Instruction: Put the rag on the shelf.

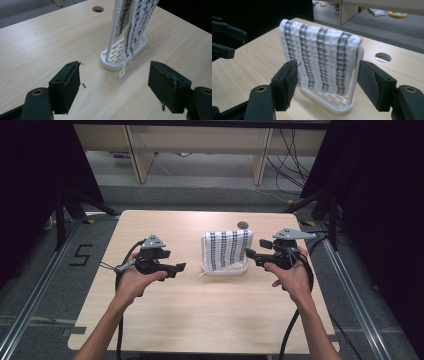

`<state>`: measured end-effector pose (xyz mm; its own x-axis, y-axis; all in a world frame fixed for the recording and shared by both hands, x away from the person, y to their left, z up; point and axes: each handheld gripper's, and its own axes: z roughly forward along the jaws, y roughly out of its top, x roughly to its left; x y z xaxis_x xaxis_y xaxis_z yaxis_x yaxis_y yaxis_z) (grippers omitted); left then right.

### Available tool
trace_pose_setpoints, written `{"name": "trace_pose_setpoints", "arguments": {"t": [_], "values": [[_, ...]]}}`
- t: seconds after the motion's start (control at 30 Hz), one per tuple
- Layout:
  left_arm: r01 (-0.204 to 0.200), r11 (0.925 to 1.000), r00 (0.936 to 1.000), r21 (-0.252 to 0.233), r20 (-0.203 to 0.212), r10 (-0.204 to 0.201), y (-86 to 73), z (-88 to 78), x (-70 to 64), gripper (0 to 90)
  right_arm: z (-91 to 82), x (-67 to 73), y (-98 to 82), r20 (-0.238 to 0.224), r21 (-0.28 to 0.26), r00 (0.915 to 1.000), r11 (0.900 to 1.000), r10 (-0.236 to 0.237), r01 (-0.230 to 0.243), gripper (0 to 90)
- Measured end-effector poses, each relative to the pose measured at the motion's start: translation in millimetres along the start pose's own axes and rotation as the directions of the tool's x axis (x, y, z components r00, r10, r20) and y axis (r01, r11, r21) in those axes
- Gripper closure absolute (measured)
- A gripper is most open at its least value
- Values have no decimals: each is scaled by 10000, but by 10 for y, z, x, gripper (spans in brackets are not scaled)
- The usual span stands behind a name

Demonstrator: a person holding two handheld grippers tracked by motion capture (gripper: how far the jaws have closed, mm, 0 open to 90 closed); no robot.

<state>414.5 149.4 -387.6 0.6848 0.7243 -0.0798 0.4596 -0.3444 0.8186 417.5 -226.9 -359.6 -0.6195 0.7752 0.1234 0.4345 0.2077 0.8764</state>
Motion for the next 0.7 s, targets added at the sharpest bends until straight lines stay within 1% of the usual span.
{"name": "trace_pose_setpoints", "arguments": {"t": [0.03,0.07,0.1,0.13,0.17,0.23,0.27,0.3,0.33,0.37,0.4,0.43,0.47,0.57,0.6,0.67,0.7], "values": [[0,10000,10000,0,0,0,0,0,0,249,-11,4,-8,5,101,10000,9999,43,-43,332],[-9,10000,10000,5,44,9,-13,3,-18,249,-2,6,-24,68,-123,10000,9999,-47,48,331],[-69,10000,10000,70,71,69,-17,0,-23,249,-17,3,-29,21,23,10000,10000,-72,71,328],[-49,10000,10000,47,78,49,-22,3,-34,249,-26,15,-39,2,87,10000,9999,83,-83,324],[-49,10000,10000,47,78,49,-22,3,-34,249,-17,-4,-52,13,-38,9999,9999,-136,136,323],[-75,9999,9999,76,112,75,-27,2,-47,249,-27,-6,-61,49,64,10000,10000,-69,69,322],[-119,9999,9999,61,105,118,-33,1,-65,249,-25,-4,-82,-5,76,9999,9998,157,-157,321],[-119,9999,9999,61,105,118,-33,1,-65,249,-12,-12,-99,62,-58,10000,10000,66,-65,321],[-157,9999,9998,72,104,156,-41,-1,-79,249,-23,-24,-101,97,180,9999,9998,-61,59,320],[-172,9998,9998,121,129,170,-46,-4,-86,249,-7,-17,-118,50,51,9999,9999,98,-98,318],[-172,9998,9998,121,129,170,-46,-4,-86,249,-6,-15,-126,154,52,9999,10000,20,-21,315],[-204,9997,9997,122,113,203,-62,-11,-98,249,-15,-19,-130,118,230,9999,9997,-55,52,314],[-201,9997,9996,134,203,198,-74,-16,-97,249,-8,-11,-145,42,118,10000,9999,64,-64,314],[-230,9995,9996,203,161,226,-103,-36,-103,249,-23,-1,-164,74,167,9999,9998,72,-73,313],[-244,9994,9996,257,143,241,-134,-57,-101,249,-40,0,-184,4,192,10000,9998,-9,9,312],[-243,9995,9997,224,59,242,-159,-74,-101,249,-63,24,-210,6,217,9998,9996,203,-203,311],[-243,9995,9997,224,59,242,-159,-74,-101,248,-63,24,-210,6,217,9998,9996,203,-203,311]]}}
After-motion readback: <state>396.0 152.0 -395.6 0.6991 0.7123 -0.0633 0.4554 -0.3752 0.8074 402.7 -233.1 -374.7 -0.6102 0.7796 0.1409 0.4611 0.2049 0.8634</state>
